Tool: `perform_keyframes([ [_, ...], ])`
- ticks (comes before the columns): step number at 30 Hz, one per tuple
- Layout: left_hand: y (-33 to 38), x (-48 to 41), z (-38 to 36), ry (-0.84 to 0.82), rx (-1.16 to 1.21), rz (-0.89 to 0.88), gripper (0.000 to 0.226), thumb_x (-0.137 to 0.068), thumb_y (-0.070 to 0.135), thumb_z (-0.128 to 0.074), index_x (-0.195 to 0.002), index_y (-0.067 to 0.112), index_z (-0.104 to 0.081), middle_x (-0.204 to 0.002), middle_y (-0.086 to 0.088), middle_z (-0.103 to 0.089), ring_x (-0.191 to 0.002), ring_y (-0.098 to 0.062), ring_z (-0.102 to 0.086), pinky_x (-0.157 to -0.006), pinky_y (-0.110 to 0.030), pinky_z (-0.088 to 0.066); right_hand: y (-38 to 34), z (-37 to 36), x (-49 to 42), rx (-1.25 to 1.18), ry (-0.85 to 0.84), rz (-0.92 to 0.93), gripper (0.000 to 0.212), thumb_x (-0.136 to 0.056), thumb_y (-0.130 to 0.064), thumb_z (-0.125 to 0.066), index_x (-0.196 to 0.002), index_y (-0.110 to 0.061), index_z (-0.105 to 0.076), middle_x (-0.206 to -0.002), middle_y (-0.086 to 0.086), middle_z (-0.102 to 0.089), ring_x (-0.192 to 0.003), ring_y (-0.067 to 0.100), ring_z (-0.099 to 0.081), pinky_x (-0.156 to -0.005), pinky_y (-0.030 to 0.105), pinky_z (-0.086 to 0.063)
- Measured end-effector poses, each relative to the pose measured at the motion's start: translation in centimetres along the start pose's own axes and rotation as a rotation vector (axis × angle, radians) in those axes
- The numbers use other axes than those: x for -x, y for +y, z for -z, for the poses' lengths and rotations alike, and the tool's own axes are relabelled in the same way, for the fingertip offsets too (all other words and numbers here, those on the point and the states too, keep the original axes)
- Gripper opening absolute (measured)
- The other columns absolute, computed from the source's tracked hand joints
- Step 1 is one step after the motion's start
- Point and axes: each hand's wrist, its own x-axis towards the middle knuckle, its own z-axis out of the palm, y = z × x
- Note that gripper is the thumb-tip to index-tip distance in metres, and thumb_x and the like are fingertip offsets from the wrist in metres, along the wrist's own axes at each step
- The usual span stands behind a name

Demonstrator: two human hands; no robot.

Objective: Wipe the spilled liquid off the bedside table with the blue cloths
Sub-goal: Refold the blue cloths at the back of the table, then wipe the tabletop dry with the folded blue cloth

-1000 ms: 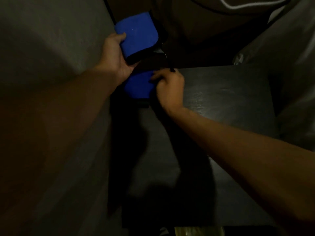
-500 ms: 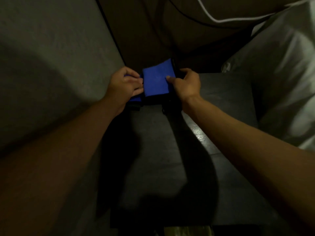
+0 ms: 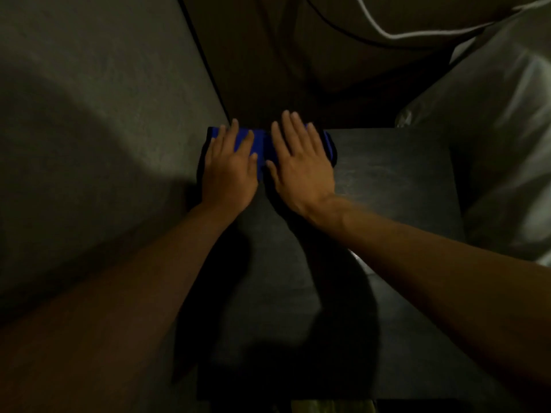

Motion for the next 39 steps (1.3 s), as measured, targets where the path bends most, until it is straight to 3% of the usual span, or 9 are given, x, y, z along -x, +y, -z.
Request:
perform_keyframes([
  [2,0.4,0.3,0.0,-0.013,-0.047,-0.031,0.048,-0.097,0.025,-0.04,-0.139,0.004,-0.048,-0.151,-0.025,-0.038,-0.14,-0.042,-0.034,-0.115,-0.053,-0.027,-0.6,-0.9,-0.3,0.043,-0.154,-0.027,0.067,-0.108,-0.046,-0.013,-0.161,-0.007,-0.003,-0.169,0.015,0.003,-0.156,0.027,0.008,-0.126,0.042,0.007],
  [5,0.5,0.2,-0.2,-0.093,-0.123,-0.047,0.051,-0.101,0.032,-0.032,-0.147,0.01,-0.036,-0.159,-0.019,-0.024,-0.147,-0.037,-0.019,-0.119,-0.051,-0.017,-0.8,-1.8,-0.6,0.054,-0.21,-0.062,0.068,-0.106,-0.048,-0.003,-0.159,-0.007,0.008,-0.168,0.014,0.012,-0.155,0.026,0.015,-0.125,0.044,0.008],
  [10,0.0,-0.5,-1.0,-0.274,-0.2,0.063,0.056,-0.104,0.041,-0.019,-0.155,0.018,-0.01,-0.164,-0.012,-0.001,-0.15,-0.032,0.0,-0.121,-0.047,-0.002,-1.1,-2.3,-1.4,0.035,-0.178,-0.118,0.066,-0.107,-0.046,-0.006,-0.159,-0.01,0.01,-0.169,0.012,0.014,-0.155,0.025,0.016,-0.122,0.046,0.014],
  [16,0.7,-0.2,-2.1,-0.314,-0.229,0.159,0.06,-0.102,0.048,-0.01,-0.155,0.023,0.002,-0.164,-0.008,0.011,-0.15,-0.029,0.011,-0.121,-0.047,0.005,0.3,-2.5,-1.1,0.03,-0.115,-0.144,0.062,-0.107,-0.044,-0.009,-0.161,-0.017,0.004,-0.17,0.01,0.007,-0.156,0.025,0.012,-0.122,0.047,0.014],
  [27,0.5,0.4,-3.0,-0.197,-0.287,0.139,0.066,-0.096,0.051,-0.006,-0.155,0.022,0.0,-0.164,-0.009,0.004,-0.15,-0.032,0.003,-0.121,-0.048,-0.001,3.6,-2.2,0.0,0.057,-0.082,-0.189,0.061,-0.107,-0.042,-0.011,-0.162,-0.019,0.001,-0.171,0.008,0.001,-0.156,0.024,0.007,-0.124,0.047,0.009],
  [39,0.3,0.5,-3.5,-0.142,-0.312,0.123,0.063,-0.099,0.048,-0.017,-0.155,0.02,-0.004,-0.164,-0.012,-0.003,-0.15,-0.033,-0.002,-0.121,-0.05,-0.004,8.9,-1.6,1.8,0.071,-0.064,-0.232,0.06,-0.107,-0.042,-0.014,-0.163,-0.022,-0.004,-0.171,0.007,-0.004,-0.157,0.025,0.003,-0.125,0.049,0.005],
])
